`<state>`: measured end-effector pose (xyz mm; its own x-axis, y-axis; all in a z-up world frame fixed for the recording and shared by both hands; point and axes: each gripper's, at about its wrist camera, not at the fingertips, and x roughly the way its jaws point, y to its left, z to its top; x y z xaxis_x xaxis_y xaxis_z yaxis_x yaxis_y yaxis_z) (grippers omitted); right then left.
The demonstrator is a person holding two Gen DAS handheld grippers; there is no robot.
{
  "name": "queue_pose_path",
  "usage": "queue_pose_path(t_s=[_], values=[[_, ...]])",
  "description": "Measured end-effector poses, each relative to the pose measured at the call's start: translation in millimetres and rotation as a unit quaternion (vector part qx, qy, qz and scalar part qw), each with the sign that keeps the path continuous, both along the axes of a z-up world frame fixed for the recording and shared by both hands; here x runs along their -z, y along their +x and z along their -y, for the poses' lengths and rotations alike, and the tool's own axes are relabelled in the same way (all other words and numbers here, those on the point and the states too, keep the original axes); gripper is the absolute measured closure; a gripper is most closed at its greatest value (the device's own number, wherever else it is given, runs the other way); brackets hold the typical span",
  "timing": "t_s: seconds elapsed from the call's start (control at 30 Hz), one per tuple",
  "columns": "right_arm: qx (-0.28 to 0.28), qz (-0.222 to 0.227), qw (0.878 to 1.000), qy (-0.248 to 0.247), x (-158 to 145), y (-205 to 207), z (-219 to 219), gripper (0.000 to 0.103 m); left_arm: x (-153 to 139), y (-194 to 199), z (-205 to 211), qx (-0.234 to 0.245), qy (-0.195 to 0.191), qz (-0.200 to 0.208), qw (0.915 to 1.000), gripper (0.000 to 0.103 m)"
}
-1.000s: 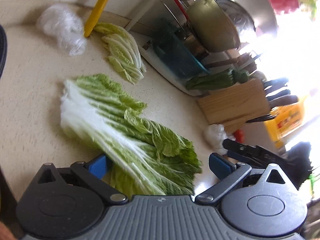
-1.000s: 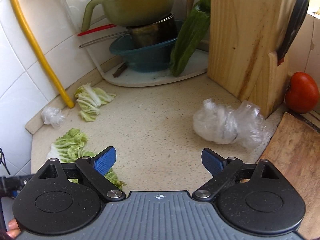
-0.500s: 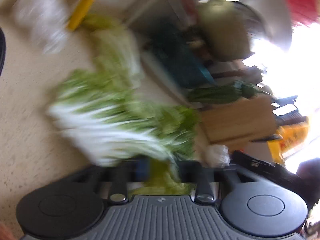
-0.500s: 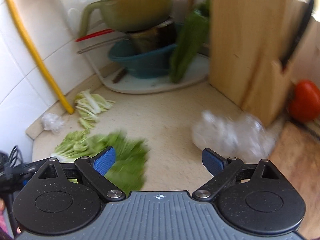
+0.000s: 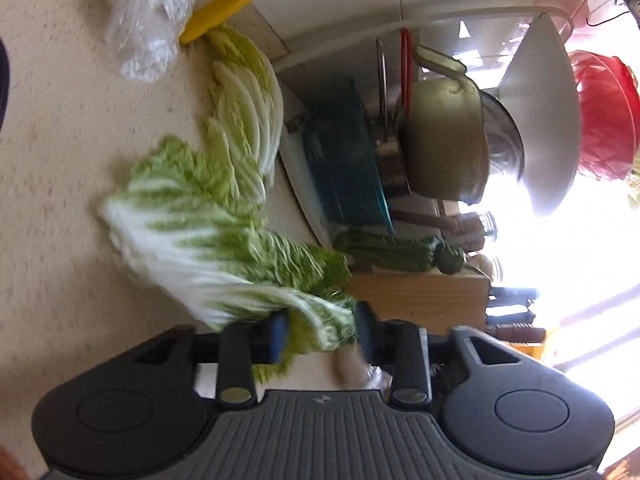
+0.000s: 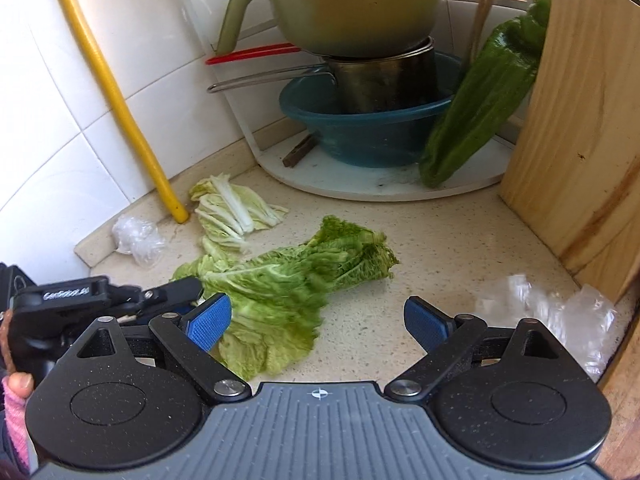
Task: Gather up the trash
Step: 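Move both open grippers over the napa cabbage leaves on the counter, then close the left gripper on a cabbage leaf while the right moves to another leaf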
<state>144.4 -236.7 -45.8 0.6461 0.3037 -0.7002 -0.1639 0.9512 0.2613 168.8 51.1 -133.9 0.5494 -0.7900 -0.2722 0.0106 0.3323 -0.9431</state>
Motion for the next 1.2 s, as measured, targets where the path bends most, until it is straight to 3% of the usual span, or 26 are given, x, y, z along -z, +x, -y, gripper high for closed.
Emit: queue_pose_path(t_s=[0.1, 0.3, 0.37, 0.47, 0.5, 0.63, 0.73, 0.83, 1.2], values=[[0.002, 0.003, 1.0, 0.006, -1.1, 0.5, 2.3, 0.007, 1.1, -5.6, -4.4, -0.012, -0.003, -0.011, 0.9999, 0.047], [0.001, -0.005, 1.0, 0.01, 3.9, 1.4, 4.1, 0.007, 4.4, -4.3, -6.5, -0.047, 0.004, -0.008, 0.9988, 0.047], [-0.002, -0.008, 1.0, 0.01, 5.5, 2.0, 3.2, 0.007, 10.6, -11.8, -13.7, -0.051, -0.012, -0.021, 0.9984, 0.052], [-0.007, -0.004, 1.0, 0.012, 4.6, 1.7, 1.9, 0.006, 28.3, -24.0, -34.7, -0.096, -0.066, -0.065, 0.9911, 0.064], [-0.008, -0.003, 1.0, 0.013, 4.7, 2.5, 1.8, 0.006, 29.8, -21.5, -35.5, -0.106, -0.066, -0.072, 0.9895, 0.069], [-0.015, -0.005, 1.0, 0.016, 8.2, 12.5, -5.5, 0.006, 17.0, -4.6, -21.1, -0.118, -0.014, -0.024, 0.9926, 0.072], [-0.029, -0.004, 0.999, 0.013, 8.2, 19.7, -16.6, 0.006, 1.7, 10.9, -12.4, -0.109, 0.07, -0.022, 0.9913, 0.095], [-0.05, 0.006, 0.999, -0.004, 2.8, 29.7, -29.3, 0.006, -12.6, 14.3, -14.5, -0.101, 0.113, 0.004, 0.9884, 0.098], [-0.107, 0.007, 0.994, -0.024, 11.4, 88.3, -76.6, 0.007, -60.6, -21.5, -40.8, -0.059, 0.184, 0.078, 0.978, 0.101]])
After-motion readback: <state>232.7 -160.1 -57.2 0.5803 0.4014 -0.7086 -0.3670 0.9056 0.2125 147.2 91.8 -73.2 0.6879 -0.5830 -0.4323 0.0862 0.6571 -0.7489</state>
